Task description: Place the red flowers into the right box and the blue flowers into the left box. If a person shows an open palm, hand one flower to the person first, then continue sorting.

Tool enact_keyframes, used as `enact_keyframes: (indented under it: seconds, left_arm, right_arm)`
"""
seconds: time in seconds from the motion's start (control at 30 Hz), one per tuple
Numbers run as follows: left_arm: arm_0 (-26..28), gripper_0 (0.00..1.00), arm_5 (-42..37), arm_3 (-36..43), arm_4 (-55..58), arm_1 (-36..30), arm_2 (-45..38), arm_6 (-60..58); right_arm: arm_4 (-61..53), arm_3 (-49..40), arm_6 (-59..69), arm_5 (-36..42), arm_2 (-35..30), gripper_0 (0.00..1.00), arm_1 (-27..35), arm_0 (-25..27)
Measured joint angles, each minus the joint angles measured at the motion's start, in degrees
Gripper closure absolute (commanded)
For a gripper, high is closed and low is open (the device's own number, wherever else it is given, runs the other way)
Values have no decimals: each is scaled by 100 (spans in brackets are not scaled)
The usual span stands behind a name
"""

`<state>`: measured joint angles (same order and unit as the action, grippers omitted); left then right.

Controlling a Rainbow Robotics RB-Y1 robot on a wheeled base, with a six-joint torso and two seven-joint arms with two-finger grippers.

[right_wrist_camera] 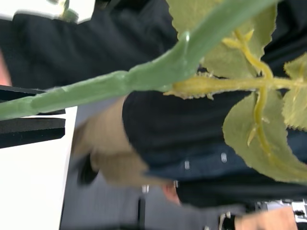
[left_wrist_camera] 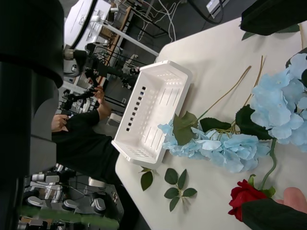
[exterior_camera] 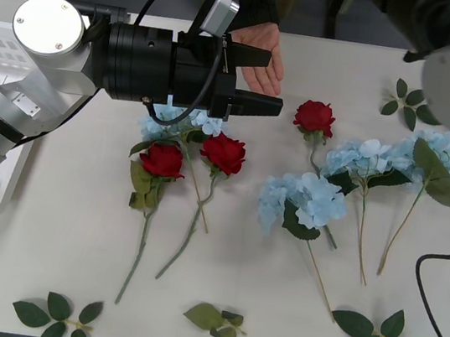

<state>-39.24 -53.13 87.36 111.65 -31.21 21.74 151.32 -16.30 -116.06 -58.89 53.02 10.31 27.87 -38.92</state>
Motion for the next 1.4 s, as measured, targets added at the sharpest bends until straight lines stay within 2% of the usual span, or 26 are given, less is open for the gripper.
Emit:
enact_keyframes:
  seconds: [0.1,0.43,1.4]
  left_arm:
    - [1,0,0,0,1,0,0,0]
    - [4,0,0,-1,2,0,0,0]
    - [4,0,0,-1,12,0,0,0]
  right_arm:
    - [493,149,579,-209,424,100,-133,-81]
    - [948,362,581,-336,1121,100,-328,-113]
    - [1103,401,582,-358,1207,100,-328,-113]
